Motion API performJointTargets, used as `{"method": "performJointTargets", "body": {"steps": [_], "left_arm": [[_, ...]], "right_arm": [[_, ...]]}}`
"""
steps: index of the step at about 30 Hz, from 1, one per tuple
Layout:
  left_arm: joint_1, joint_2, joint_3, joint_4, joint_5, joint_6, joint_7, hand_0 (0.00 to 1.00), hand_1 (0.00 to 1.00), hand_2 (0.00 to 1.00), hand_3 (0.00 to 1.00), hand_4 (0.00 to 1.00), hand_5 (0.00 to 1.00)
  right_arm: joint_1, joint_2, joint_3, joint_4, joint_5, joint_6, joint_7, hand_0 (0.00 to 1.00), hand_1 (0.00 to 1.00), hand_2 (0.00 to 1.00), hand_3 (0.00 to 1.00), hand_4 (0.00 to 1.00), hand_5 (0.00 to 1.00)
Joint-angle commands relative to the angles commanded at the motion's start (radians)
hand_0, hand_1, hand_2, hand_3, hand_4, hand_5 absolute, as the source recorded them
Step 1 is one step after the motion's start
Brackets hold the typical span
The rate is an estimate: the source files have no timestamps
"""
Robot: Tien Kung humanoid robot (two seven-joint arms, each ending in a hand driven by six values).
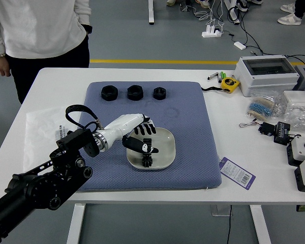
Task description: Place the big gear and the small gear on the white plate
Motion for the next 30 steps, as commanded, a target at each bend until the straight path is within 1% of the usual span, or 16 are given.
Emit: {"method": "performJointTargets", "body": {"steps": [4, 5, 8, 10, 11, 12, 16, 17, 19, 22, 23, 26, 30], "left_arm": [[0.008, 0.001, -0.023, 0.001, -0.009, 0.011, -0.007, 0.539, 0.558, 0.605, 0.614, 0.998, 0.476], [0.010, 0.001, -0.029, 0.001, -0.013, 0.014, -0.008, 0.739, 0.694, 0.733, 0.696, 0.998, 0.556], [0.018, 0.002, -0.053, 0.004, -0.040, 0.035, -0.017, 0.739, 0.694, 0.733, 0.696, 0.998, 0.556], [0.026, 0.003, -0.073, 0.005, -0.063, 0.060, -0.026, 0.739, 0.694, 0.733, 0.696, 0.998, 0.556], [0.032, 0.003, -0.086, 0.006, -0.087, 0.075, -0.029, 0.731, 0.693, 0.748, 0.699, 0.998, 0.505], [0.034, 0.003, -0.091, 0.006, -0.101, 0.081, -0.031, 0.731, 0.693, 0.748, 0.699, 0.998, 0.505], [0.067, 0.001, -0.147, 0.006, -0.231, 0.116, -0.047, 0.731, 0.693, 0.748, 0.699, 0.998, 0.505], [0.077, 0.001, -0.161, 0.001, -0.262, 0.121, -0.049, 0.707, 0.673, 0.725, 0.690, 0.998, 0.510], [0.091, 0.001, -0.183, -0.009, -0.332, 0.123, -0.050, 0.707, 0.673, 0.725, 0.690, 0.998, 0.510], [0.118, 0.007, -0.224, -0.035, -0.431, 0.099, -0.044, 0.707, 0.673, 0.725, 0.690, 0.998, 0.510], [0.123, 0.009, -0.234, -0.041, -0.472, 0.094, -0.042, 0.656, 0.633, 0.688, 0.644, 0.992, 0.488], [0.151, 0.016, -0.276, -0.074, -0.586, 0.071, -0.032, 0.656, 0.633, 0.688, 0.644, 0.992, 0.488], [0.183, 0.024, -0.318, -0.109, -0.729, 0.051, -0.015, 0.642, 0.618, 0.678, 0.642, 0.987, 0.497]], "right_arm": [[-0.003, 0.001, 0.001, 0.000, -0.002, 0.000, -0.001, 0.654, 0.652, 0.744, 0.609, 0.864, 0.707], [-0.003, 0.001, 0.001, 0.000, -0.003, -0.001, -0.001, 0.654, 0.652, 0.744, 0.609, 0.864, 0.706], [-0.005, 0.001, 0.002, 0.000, -0.003, -0.001, -0.001, 0.654, 0.652, 0.744, 0.609, 0.864, 0.706], [-0.005, 0.001, 0.001, 0.000, -0.003, 0.000, -0.001, 0.654, 0.652, 0.744, 0.609, 0.864, 0.706], [-0.006, 0.001, 0.001, 0.000, -0.002, 0.000, 0.000, 0.654, 0.652, 0.744, 0.610, 0.864, 0.705], [-0.006, 0.001, 0.001, 0.000, -0.001, -0.001, 0.000, 0.654, 0.652, 0.744, 0.610, 0.864, 0.705], [-0.006, 0.001, -0.005, -0.001, 0.009, 0.000, 0.003, 0.654, 0.652, 0.744, 0.610, 0.864, 0.705], [-0.006, 0.001, -0.006, -0.001, 0.012, 0.000, 0.004, 0.654, 0.651, 0.743, 0.610, 0.864, 0.706], [-0.005, 0.002, -0.008, -0.001, 0.014, 0.001, 0.005, 0.654, 0.651, 0.743, 0.610, 0.864, 0.706], [-0.005, 0.001, -0.011, -0.002, 0.020, 0.002, 0.008, 0.654, 0.651, 0.743, 0.610, 0.864, 0.706], [-0.004, 0.001, -0.012, -0.002, 0.021, 0.002, 0.008, 0.654, 0.651, 0.744, 0.608, 0.863, 0.708], [-0.004, 0.000, -0.016, -0.002, 0.028, 0.003, 0.011, 0.654, 0.651, 0.744, 0.608, 0.863, 0.708], [-0.003, 0.000, -0.018, -0.002, 0.031, 0.004, 0.013, 0.654, 0.651, 0.744, 0.608, 0.863, 0.707]]}}
